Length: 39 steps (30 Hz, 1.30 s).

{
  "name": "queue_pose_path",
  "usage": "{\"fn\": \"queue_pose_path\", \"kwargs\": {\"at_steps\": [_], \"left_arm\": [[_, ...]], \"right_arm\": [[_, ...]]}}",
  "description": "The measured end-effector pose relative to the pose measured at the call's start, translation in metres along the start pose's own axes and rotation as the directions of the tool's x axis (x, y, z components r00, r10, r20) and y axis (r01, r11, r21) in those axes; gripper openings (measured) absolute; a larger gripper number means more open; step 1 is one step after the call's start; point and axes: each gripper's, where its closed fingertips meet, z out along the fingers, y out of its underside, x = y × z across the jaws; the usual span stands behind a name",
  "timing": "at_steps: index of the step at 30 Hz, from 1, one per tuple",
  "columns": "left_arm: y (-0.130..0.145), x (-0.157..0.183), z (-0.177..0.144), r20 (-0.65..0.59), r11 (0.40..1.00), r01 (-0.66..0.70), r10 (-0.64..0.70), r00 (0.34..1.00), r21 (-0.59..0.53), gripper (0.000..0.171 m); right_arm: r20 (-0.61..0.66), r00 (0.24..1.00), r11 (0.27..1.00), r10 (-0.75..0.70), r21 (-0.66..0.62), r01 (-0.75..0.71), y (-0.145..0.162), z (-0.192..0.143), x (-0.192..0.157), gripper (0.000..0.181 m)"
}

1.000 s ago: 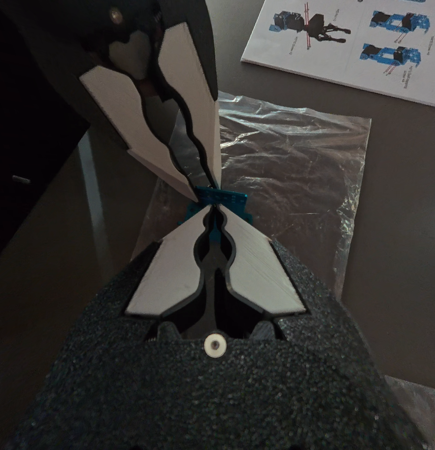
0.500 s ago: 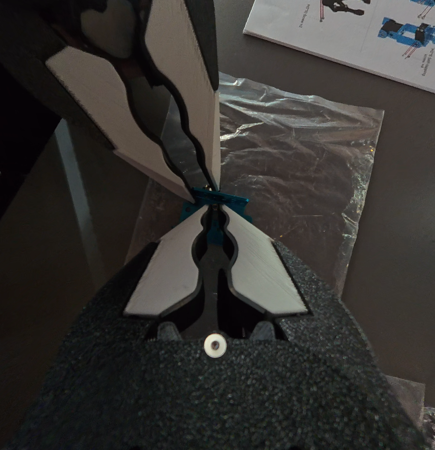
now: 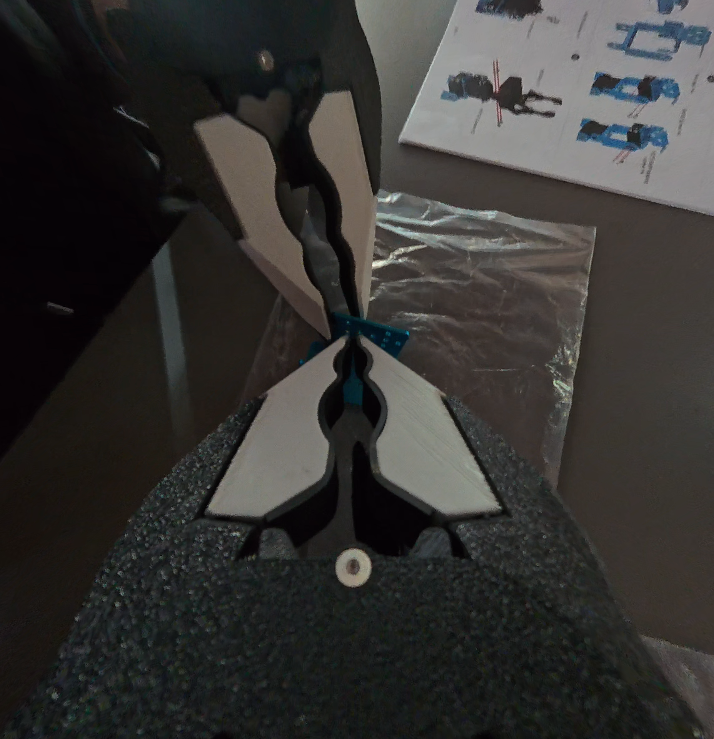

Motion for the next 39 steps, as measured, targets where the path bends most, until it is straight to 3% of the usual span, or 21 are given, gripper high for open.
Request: {"fn": "queue_pose_path", "kwargs": {"at_steps": [3,7,11,12,16,20,25,39], "left_arm": [[0.000,-0.001,-0.001,0.011,1.000,-0.007,0.007,1.000,0.002,0.014],[0.000,0.001,-0.002,0.014,1.000,-0.023,0.023,1.000,0.001,0.013],[0.000,0.000,-0.003,0.046,0.998,-0.058,0.058,0.997,0.000,0.014],[-0.001,0.001,-0.004,0.059,0.996,-0.084,0.084,0.995,0.002,0.014],[0.003,0.006,-0.010,0.076,0.987,-0.156,0.158,0.984,-0.036,0.014],[0.010,0.011,-0.026,0.015,0.994,-0.106,0.106,0.994,-0.018,0.014],[0.015,-0.007,-0.045,0.058,0.997,-0.083,0.082,0.995,0.009,0.014],[0.016,-0.023,-0.066,0.099,0.995,-0.079,0.072,0.992,0.067,0.014]], "right_arm": [[-0.029,0.999,0.997,0.014,-0.080,-0.016,0.014,0.004,0.006,0.001],[-0.054,0.998,0.992,0.031,-0.118,-0.038,0.011,0.009,0.009,0.012],[-0.190,0.981,0.978,-0.043,-0.210,0.002,0.016,0.000,0.031,0.015],[-0.208,0.977,0.978,-0.046,-0.211,0.001,0.014,-0.007,0.036,0.024],[-0.122,0.992,0.979,0.016,-0.198,-0.040,0.010,-0.011,0.031,0.026],[-0.029,0.996,0.985,0.088,-0.148,-0.091,0.005,-0.018,0.028,0.018],[-0.052,0.998,0.951,-0.034,-0.310,0.016,0.018,0.005,0.027,0.015],[-0.034,0.999,0.900,-0.022,-0.436,0.005,0.020,0.016,0.031,0.008]]}}
